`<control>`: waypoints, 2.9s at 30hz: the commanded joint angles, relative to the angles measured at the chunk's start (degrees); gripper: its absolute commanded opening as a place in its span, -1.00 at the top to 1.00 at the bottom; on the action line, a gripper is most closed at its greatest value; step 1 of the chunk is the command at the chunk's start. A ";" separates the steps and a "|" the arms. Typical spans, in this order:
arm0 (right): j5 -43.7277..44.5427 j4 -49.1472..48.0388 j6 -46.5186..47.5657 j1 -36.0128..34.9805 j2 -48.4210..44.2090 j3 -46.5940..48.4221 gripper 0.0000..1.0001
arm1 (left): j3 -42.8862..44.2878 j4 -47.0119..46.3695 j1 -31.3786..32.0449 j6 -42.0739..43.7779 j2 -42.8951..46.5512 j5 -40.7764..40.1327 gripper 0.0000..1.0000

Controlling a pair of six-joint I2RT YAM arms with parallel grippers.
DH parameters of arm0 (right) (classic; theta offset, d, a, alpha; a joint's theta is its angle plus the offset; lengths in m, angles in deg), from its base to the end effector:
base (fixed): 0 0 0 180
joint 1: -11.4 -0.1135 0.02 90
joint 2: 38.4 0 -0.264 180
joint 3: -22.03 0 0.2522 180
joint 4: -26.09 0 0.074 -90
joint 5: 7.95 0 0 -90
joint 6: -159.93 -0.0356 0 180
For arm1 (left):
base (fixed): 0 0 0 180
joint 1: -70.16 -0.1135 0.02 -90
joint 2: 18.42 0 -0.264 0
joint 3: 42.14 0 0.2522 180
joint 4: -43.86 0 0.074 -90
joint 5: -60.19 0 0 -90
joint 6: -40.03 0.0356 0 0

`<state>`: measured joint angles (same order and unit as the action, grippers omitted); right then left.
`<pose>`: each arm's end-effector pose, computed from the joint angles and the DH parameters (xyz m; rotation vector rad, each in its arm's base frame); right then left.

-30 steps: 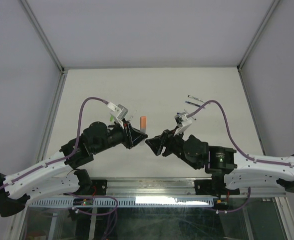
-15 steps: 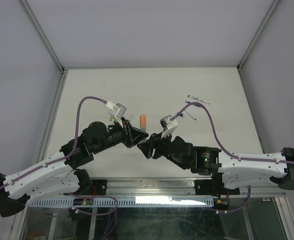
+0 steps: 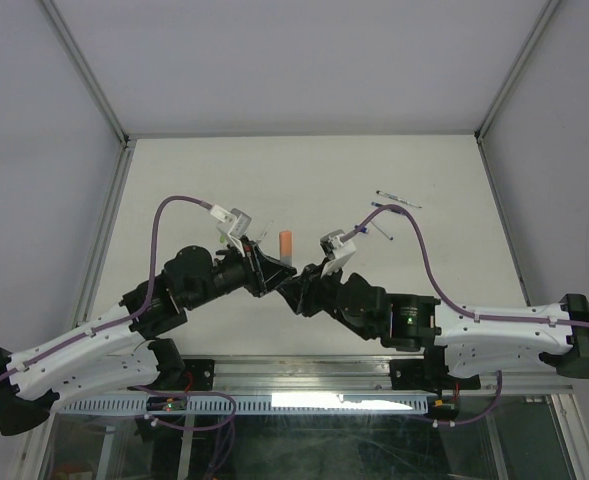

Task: Insert the pens into the pen caps
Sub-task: Place the pen at the center of the board.

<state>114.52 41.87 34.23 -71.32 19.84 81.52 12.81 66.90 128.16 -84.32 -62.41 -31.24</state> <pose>0.0486 0.2296 0.3174 -0.3545 1.8565 0.9509 0.0987 -0.1563 0.3219 0.3763 1.8922 -1.1088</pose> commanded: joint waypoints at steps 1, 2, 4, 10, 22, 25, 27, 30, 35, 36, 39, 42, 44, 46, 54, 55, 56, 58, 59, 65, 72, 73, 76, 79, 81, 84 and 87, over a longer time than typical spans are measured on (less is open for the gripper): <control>4.53 -6.46 -1.11 0.01 -0.35 1.42 0.43 | -0.58 -2.71 -0.25 -1.31 0.53 0.92 1.00; 4.94 -6.78 -1.24 0.06 -0.49 1.13 0.53 | -0.56 -2.76 -0.21 -1.33 0.49 0.86 1.00; 5.71 -6.94 -1.63 0.02 -0.64 0.58 0.68 | -0.57 -2.73 -0.25 -1.41 0.55 0.47 1.00; 9.21 0.62 -4.81 0.09 -1.23 1.57 0.89 | 0.07 -1.91 -0.25 -1.08 0.54 -2.08 0.46; -4.29 28.05 -17.05 17.81 -0.14 4.81 1.00 | 6.00 10.10 -6.36 2.35 -0.65 -9.41 -0.06; -13.31 30.95 -12.20 25.62 3.44 5.23 1.00 | 6.54 15.01 -12.99 2.76 -1.37 -6.71 -0.08; -17.32 32.90 -9.09 29.38 7.04 6.14 1.00 | 6.25 17.13 -16.47 3.75 -1.46 -4.69 -0.10; -18.94 35.03 -5.70 32.22 12.80 7.44 1.00 | 6.61 19.96 -18.00 5.67 -1.24 -5.34 -0.18; -20.69 35.17 -2.87 35.86 20.77 8.92 1.00 | 7.44 23.57 -18.08 8.47 -0.43 -9.45 -0.36; -20.95 34.83 -2.49 36.37 22.18 9.11 1.00 | 7.38 24.05 -18.08 8.76 -0.19 -10.36 -0.36; -22.57 33.66 -1.21 37.95 25.86 9.64 1.00 | 6.17 24.95 -18.03 9.25 0.84 -11.81 -0.36; -23.64 33.45 0.29 38.99 29.33 10.43 0.99 | 6.10 24.93 -18.07 9.53 1.53 -11.34 -0.36; -24.31 33.39 1.21 39.45 31.27 11.05 0.97 | 5.95 24.91 -18.08 9.60 1.42 -11.93 -0.36; -25.37 33.48 2.24 39.48 32.99 11.57 0.95 | 5.82 24.81 -18.02 9.57 1.37 -11.87 -0.36; -25.73 34.47 2.33 41.90 36.77 12.19 0.90 | 5.35 24.21 -18.09 9.65 1.73 -11.84 -0.37; -25.52 34.76 2.23 41.99 37.05 12.25 0.89 | 5.30 24.21 -18.09 9.65 1.71 -11.84 -0.37; -25.23 35.17 2.14 42.12 37.31 12.34 0.88 | 5.23 24.21 -18.02 9.65 1.74 -11.85 -0.37; -24.32 35.90 1.89 42.43 37.46 12.44 0.87 | 5.28 24.19 -18.04 9.65 1.71 -11.84 -0.37; -23.99 36.25 1.87 42.68 37.37 12.37 0.85 | 5.24 24.13 -18.01 9.66 1.77 -11.86 -0.37; -21.76 39.60 2.76 44.54 36.11 11.79 0.76 | 5.20 23.95 -18.01 9.83 1.60 -11.59 -0.38; -22.93 40.25 4.24 46.41 34.49 9.28 0.52 | 5.09 23.77 -18.01 10.00 1.30 -11.11 -0.38; -23.19 40.22 4.44 46.49 34.51 9.06 0.46 | 5.15 23.77 -18.06 10.00 1.20 -11.06 -0.38; -23.42 40.30 4.51 46.54 34.03 8.93 0.30 | 5.11 23.77 -18.04 10.10 1.18 -11.06 -0.39; -23.38 40.65 4.68 46.59 32.35 9.15 0.17 | 5.11 23.72 -18.01 10.09 1.12 -11.05 -0.41; -22.97 41.53 4.76 46.58 30.86 9.76 0.07 | 5.08 23.73 -18.05 10.12 0.93 -11.19 -0.42; -22.35 43.08 4.85 46.55 27.98 10.89 0.01 | 5.09 23.68 -18.06 10.25 0.38 -10.94 -0.43; -21.58 44.35 4.73 46.54 24.16 11.38 -0.01 | 5.06 23.51 -18.08 10.27 -0.44 -10.73 -0.43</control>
<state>90.96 83.90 38.38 -25.05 50.57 90.77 17.44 92.78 110.24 -75.82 -62.04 -41.82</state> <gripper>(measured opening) 0.501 0.713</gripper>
